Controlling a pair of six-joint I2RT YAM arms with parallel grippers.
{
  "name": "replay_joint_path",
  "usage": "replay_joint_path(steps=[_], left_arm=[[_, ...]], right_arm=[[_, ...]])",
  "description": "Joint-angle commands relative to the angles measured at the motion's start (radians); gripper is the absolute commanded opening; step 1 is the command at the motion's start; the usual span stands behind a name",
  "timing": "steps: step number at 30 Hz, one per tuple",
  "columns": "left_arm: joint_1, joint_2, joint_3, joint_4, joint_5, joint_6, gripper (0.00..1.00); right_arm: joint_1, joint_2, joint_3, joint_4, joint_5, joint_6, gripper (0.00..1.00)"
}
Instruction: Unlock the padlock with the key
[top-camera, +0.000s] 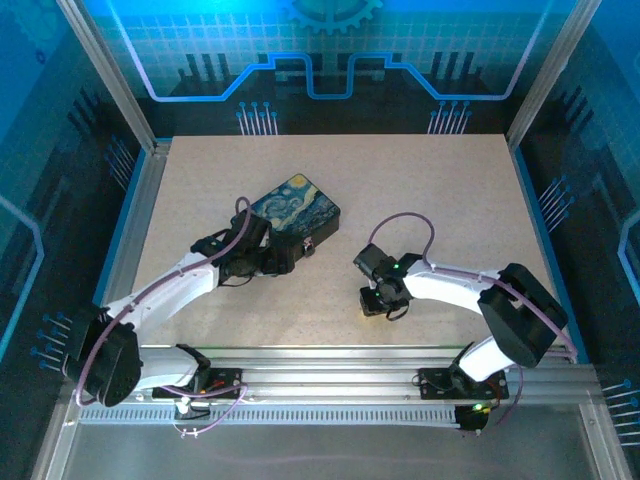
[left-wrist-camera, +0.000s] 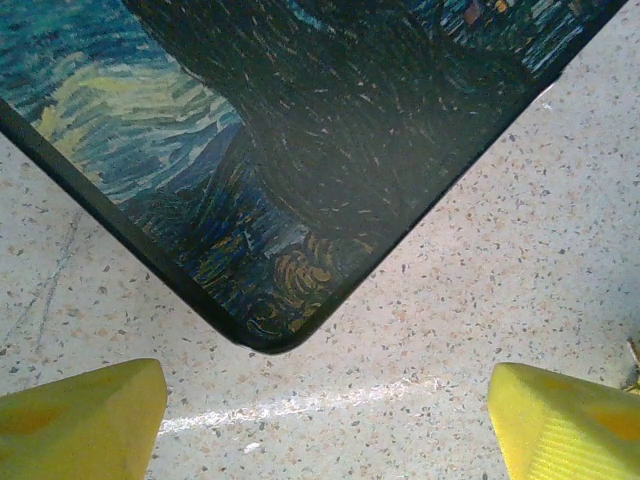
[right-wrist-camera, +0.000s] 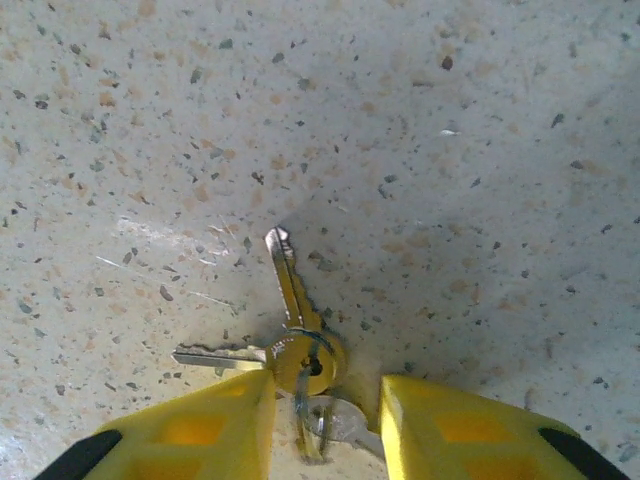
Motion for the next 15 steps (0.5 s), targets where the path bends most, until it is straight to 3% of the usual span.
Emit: replay_joint_path(steps=[1, 10, 15], left_arm=[[-0.007, 0.021, -0.026, 0.020, 0.012, 0.002, 0.85], [-0.046, 0.080, -0.040, 0.076, 0.116, -0.009, 0.82], [-0.055, 0.121, -0.055, 0.185, 0.321, -0.030, 0.81]], right_arm=[[0.024, 0.059, -0.002, 0.095, 0.021, 0.009, 0.30], [0.028, 0.041, -0.008, 0.142, 0.001, -0.016, 0.10], [0.006, -0.036, -0.042, 0.251, -0.108, -0.061, 0.03]])
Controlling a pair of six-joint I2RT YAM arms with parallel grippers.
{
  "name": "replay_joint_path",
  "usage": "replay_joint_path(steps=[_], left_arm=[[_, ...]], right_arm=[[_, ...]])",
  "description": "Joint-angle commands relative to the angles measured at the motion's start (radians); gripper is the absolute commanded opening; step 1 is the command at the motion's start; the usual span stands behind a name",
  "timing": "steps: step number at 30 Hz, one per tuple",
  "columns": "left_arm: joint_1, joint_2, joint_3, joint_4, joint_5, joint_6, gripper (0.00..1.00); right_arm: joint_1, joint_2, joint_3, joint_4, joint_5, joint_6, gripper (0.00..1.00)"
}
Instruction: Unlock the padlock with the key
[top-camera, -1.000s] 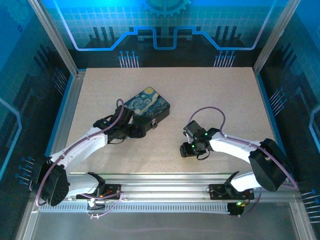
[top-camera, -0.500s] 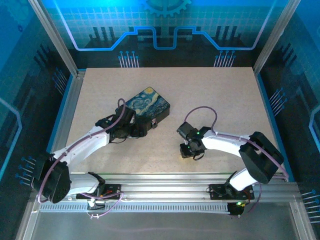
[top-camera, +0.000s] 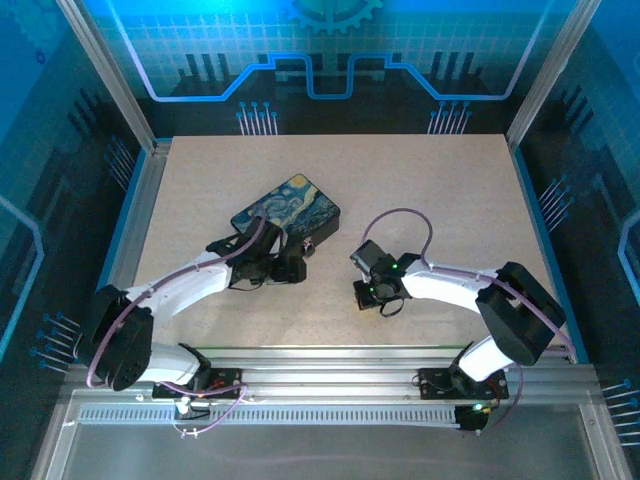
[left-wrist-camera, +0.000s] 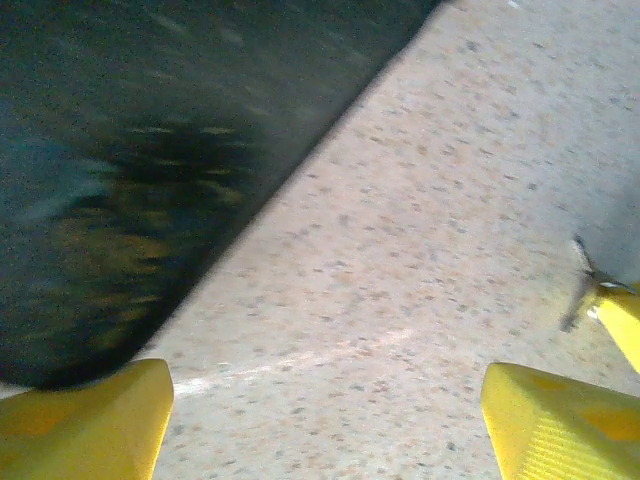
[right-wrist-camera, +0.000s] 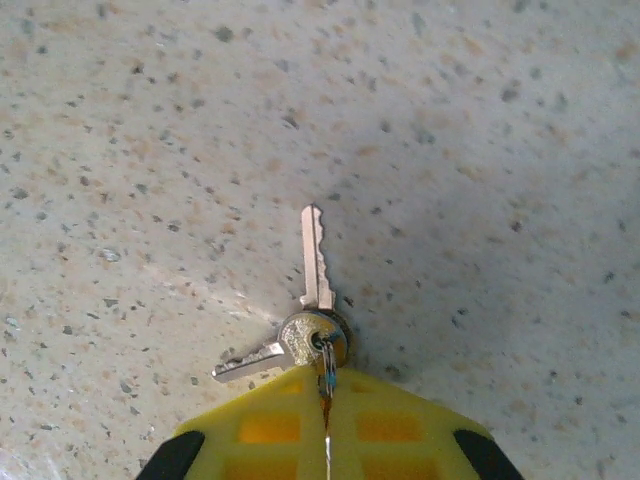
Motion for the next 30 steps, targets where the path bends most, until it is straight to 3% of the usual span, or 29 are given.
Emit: replay_joint_path(steps=[1, 6, 17, 30], left_arm=[[-0.006, 0.036, -0.020, 0.100, 0.192, -0.028, 0.80], [-0.009, 0.083, -0.037, 0.227, 0.331, -0.086, 0.73], [-0.036, 0.136, -0.058, 0.438, 0.451, -0.219, 0.54], [-0.040, 0.210, -0.034, 0.459, 0.376, -0.231, 0.45]], right_arm=[[-0.006, -0.047, -0.037, 0.109, -0.117, -0.028, 0.01], [-0.081, -0.109, -0.077, 0.201, -0.248, -0.031, 0.00], [-0.173, -0.156, -0.099, 0.304, -0.419, 0.000, 0.01], [-0.177, -0.107, -0.073, 0.370, -0.486, 0.040, 0.01]])
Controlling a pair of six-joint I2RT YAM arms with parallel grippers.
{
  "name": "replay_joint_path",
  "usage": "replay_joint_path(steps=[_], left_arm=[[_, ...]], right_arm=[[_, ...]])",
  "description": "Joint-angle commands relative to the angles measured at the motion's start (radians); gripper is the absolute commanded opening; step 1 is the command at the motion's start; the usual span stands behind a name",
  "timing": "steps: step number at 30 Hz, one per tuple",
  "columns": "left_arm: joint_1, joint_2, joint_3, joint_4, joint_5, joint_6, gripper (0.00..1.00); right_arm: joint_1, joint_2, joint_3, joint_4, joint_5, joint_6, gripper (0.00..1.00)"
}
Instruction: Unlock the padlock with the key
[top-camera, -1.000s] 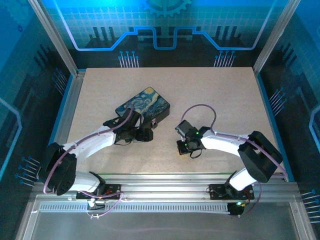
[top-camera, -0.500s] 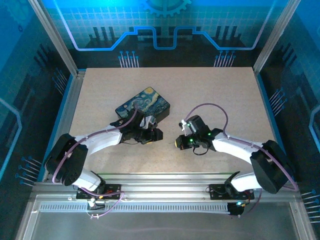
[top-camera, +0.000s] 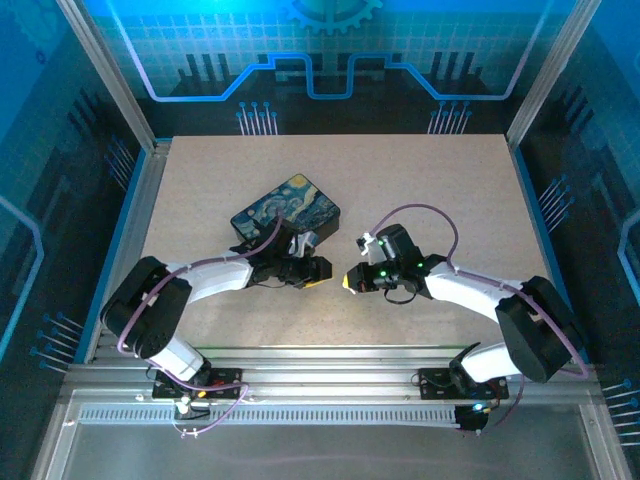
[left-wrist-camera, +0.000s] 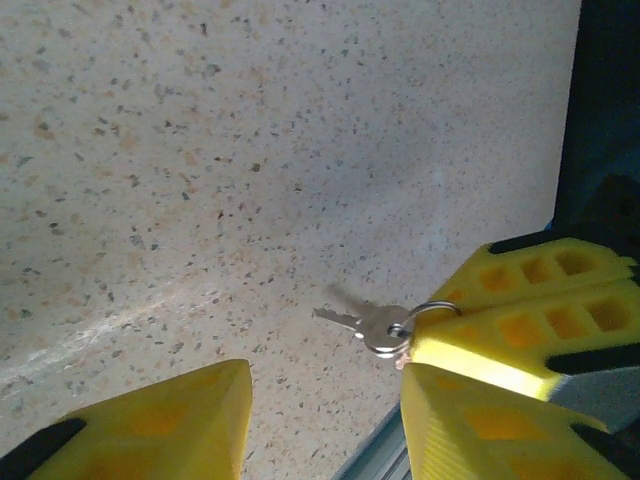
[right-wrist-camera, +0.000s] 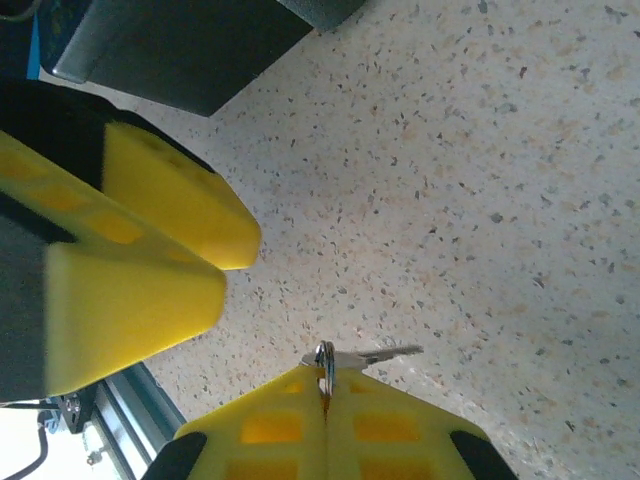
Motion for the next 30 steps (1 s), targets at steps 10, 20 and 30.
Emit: replay_joint_path(steps=[10, 20, 30], left_arm=[[0.007, 0.013, 0.013, 0.003, -0.038, -0.030, 0.56], [0.014, -0.028, 0.039, -0.075, -0.065, -0.038, 0.55], [-0.024, -0.035, 0.018, 0.063, -0.027, -0.237, 0.41]], right_arm=[[-0.007, 0.018, 0.063, -0.049, -0.029, 0.028, 0.03], [-0.032, 0.089, -0.007, 0.044, 0.038, 0.299, 0.00], [0.005, -0.095, -0.114, 0.067, 0.339, 1.004, 0.00]])
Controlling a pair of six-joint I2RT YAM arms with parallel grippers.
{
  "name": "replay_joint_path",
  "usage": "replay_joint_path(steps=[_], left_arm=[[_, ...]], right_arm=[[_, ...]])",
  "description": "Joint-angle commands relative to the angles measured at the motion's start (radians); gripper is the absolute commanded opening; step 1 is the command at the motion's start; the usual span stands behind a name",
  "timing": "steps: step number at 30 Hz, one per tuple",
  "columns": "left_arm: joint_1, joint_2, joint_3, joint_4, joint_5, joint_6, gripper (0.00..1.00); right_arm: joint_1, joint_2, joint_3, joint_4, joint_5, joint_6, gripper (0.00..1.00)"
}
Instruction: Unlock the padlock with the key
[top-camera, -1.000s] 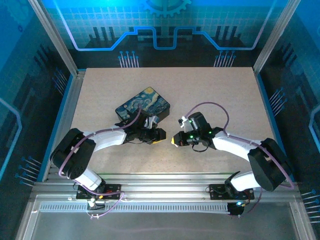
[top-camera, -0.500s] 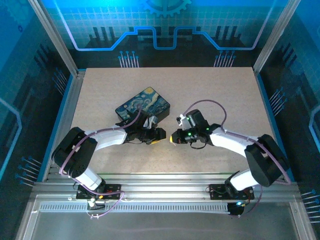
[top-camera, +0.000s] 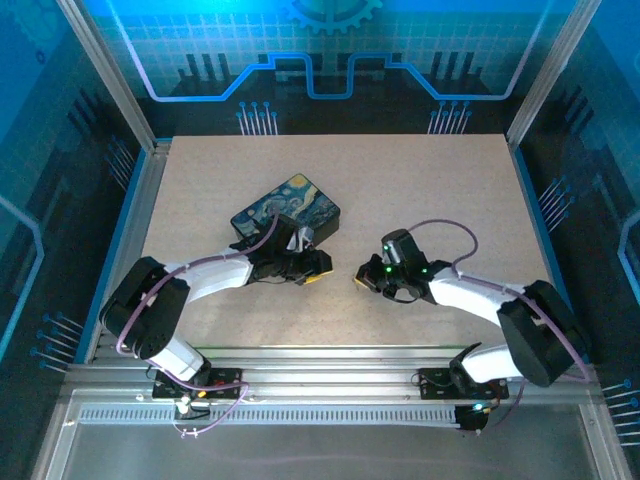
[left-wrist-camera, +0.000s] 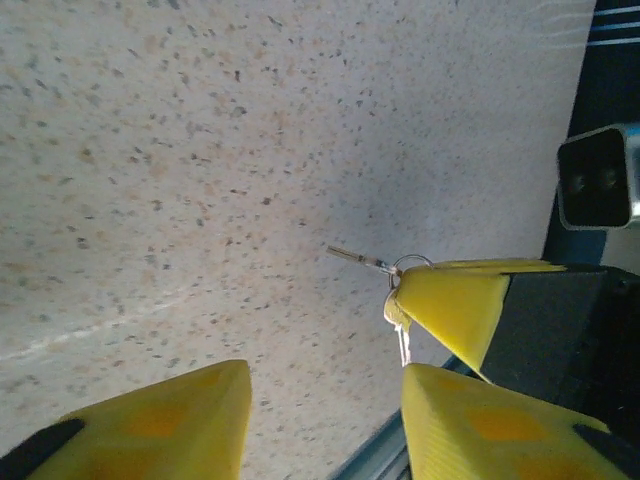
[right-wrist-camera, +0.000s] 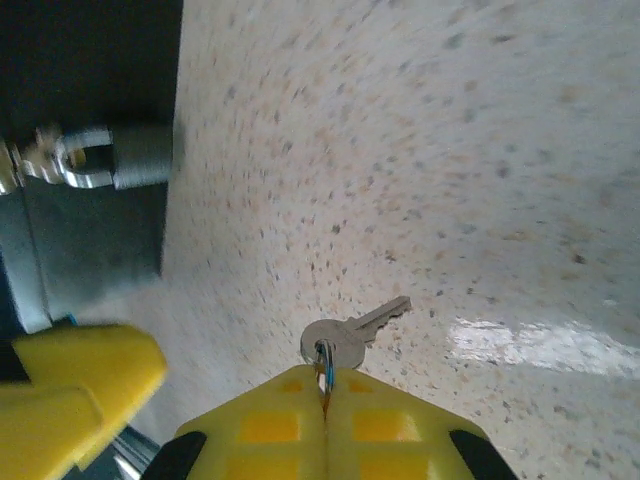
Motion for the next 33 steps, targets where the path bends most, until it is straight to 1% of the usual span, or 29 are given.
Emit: replay_joint_path(steps=[1, 3, 7, 12, 18, 26, 33], left_arm=[[-0.025, -0.022, -0.026, 0.106, 0.028, -0.130, 0.40], [-0.037, -0.016, -0.047, 0.173, 0.031, -0.196, 0.36], [-0.055, -0.006, -0.053, 0.226, 0.028, -0.266, 0.31], [-0.068, 0.014, -0.058, 0.267, 0.044, -0.312, 0.30], [-0.071, 0.052, -0.078, 0.360, 0.064, -0.380, 0.29], [-0.071, 0.065, -0.083, 0.369, 0.065, -0.385, 0.27], [-0.061, 0.080, -0.090, 0.385, 0.056, -0.393, 0.18]], right_arm=[[0.023, -0.055, -0.037, 0.016, 0.155, 0.371, 0.00], [0.039, -0.070, -0.019, -0.020, 0.188, 0.470, 0.00], [0.071, -0.059, 0.062, -0.092, 0.221, 0.548, 0.00], [0.092, -0.024, 0.085, -0.038, 0.241, 0.634, 0.00], [0.116, 0.042, 0.118, 0.030, 0.222, 0.662, 0.00], [0.130, 0.079, 0.126, 0.086, 0.222, 0.692, 0.00], [0.131, 0.095, 0.122, 0.122, 0.193, 0.694, 0.00]])
